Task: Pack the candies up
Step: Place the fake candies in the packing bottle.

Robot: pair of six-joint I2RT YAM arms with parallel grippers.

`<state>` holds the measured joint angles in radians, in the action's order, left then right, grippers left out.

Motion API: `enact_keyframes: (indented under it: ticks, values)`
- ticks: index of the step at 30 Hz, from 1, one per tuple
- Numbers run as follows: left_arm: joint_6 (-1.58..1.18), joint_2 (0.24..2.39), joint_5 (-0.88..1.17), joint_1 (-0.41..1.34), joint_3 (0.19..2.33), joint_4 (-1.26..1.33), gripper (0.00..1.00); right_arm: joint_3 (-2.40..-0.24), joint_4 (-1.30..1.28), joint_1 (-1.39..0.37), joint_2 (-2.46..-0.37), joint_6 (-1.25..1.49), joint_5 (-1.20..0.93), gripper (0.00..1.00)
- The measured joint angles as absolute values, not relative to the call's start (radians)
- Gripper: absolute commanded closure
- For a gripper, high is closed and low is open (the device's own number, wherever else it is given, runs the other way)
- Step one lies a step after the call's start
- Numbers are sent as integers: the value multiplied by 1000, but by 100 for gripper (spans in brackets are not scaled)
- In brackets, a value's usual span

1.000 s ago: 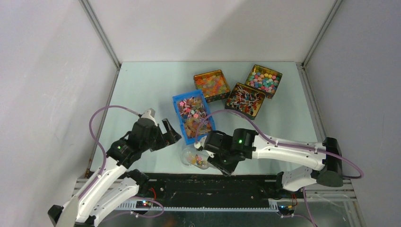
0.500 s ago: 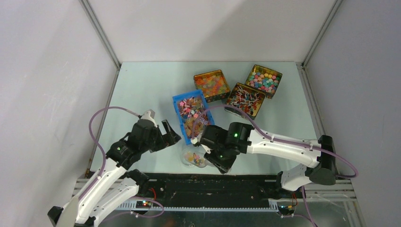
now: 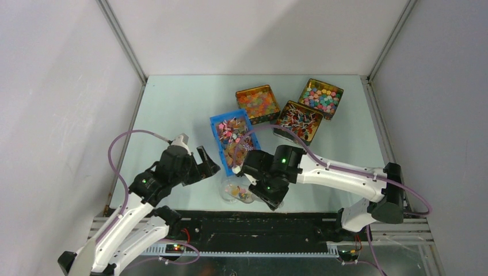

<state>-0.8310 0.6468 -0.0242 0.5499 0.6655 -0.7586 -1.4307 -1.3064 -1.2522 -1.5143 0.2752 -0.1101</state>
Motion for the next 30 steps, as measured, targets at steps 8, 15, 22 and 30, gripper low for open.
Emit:
enact_keyframes:
  ticks: [8, 15, 22, 30]
  values:
    - [-832, 644, -24, 550, 664, -759, 0, -1480, -1346, -1256, -1546, 269, -106, 100]
    - [-839, 626, -25, 551, 651, -770, 0, -1520, -1373, -1270, -1566, 267, -94, 100]
    - [-839, 619, -28, 552, 651, -772, 0, -1526, -1401, -1279, -1595, 258, -73, 100]
    - [-839, 614, -31, 553, 651, -773, 0, -1567, -1430, -1290, -1617, 254, -56, 100]
